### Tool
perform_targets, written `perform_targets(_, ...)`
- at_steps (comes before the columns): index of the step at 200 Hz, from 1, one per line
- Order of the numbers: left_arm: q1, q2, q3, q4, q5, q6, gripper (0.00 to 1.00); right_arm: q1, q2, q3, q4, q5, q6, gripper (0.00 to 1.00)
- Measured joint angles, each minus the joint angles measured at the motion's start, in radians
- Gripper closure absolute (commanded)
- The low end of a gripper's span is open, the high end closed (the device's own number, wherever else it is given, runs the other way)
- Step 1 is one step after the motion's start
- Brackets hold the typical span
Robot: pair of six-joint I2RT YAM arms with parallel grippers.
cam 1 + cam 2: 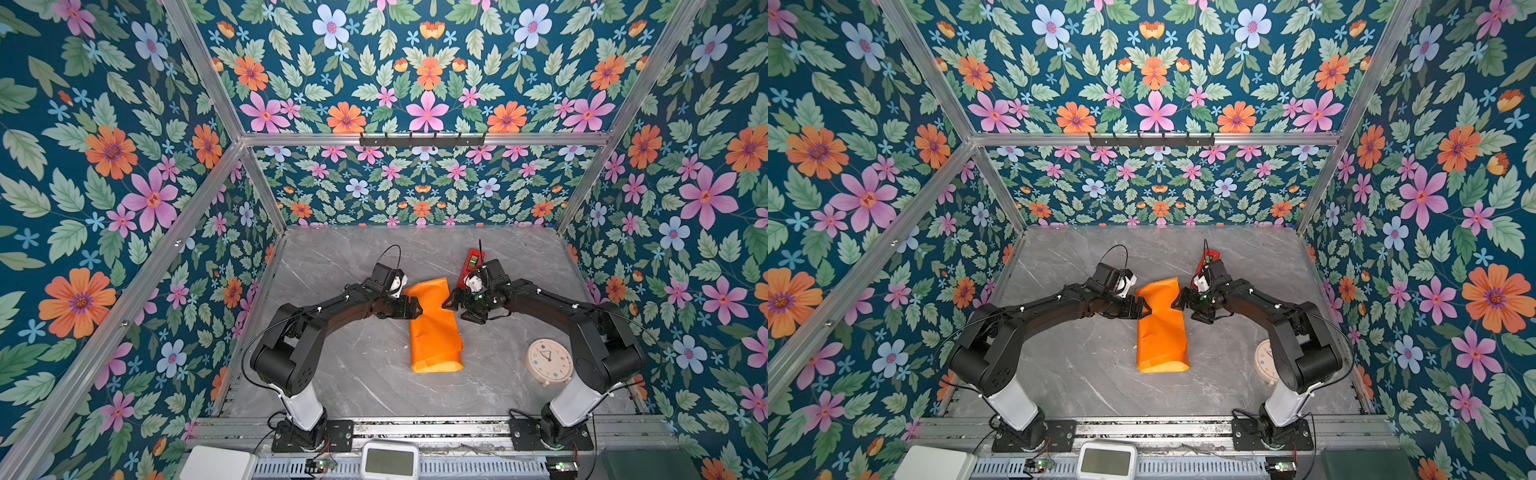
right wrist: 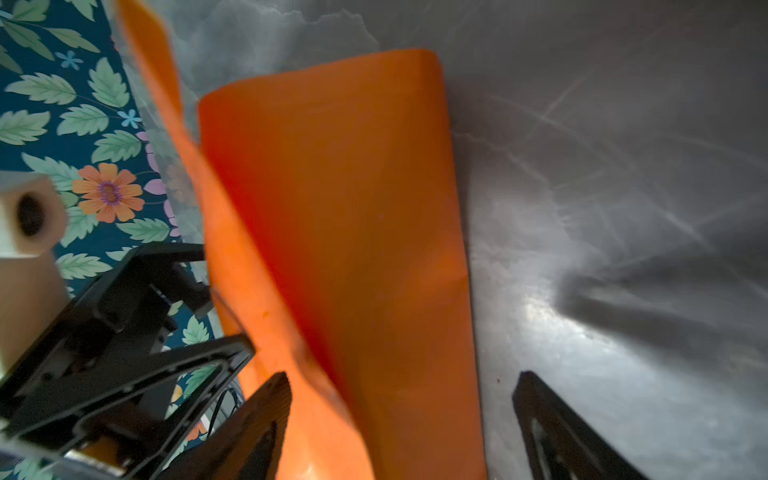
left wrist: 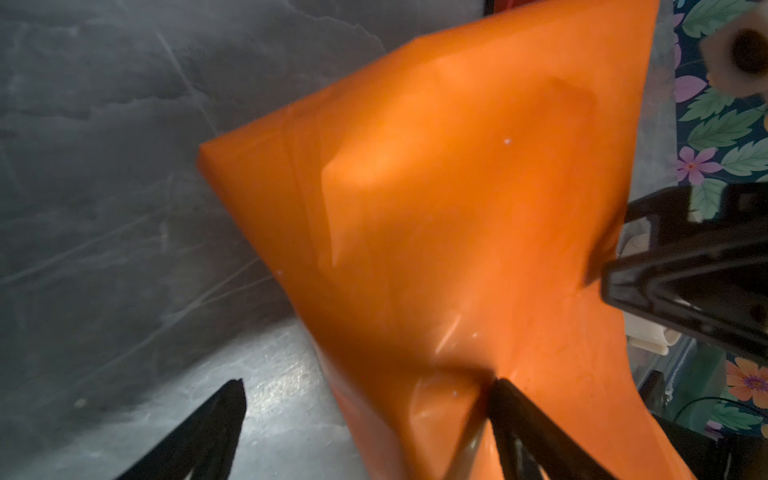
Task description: Wrap the gift box in paper
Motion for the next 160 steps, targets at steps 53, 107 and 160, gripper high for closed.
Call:
perform_targets(53, 0.0, 0.001, 0.019, -0.021, 0.002, -0.002, 0.03, -0.003, -0.006, -0.077, 0.101, -0.04, -0.002, 0.18)
perform_targets(107, -0.006, 0.001, 0.072, -0.058, -0.015, -0.058, 0.0, -0.002, -0.04, -0.183, 0.222, -0.074, 0.018, 0.19)
perform_targets(160, 0.005, -0.011, 0.048, -0.051, -0.006, -0.105, 0.01, -0.001, -0.05, -0.196, 0.245, -0.073, 0.027, 0.19)
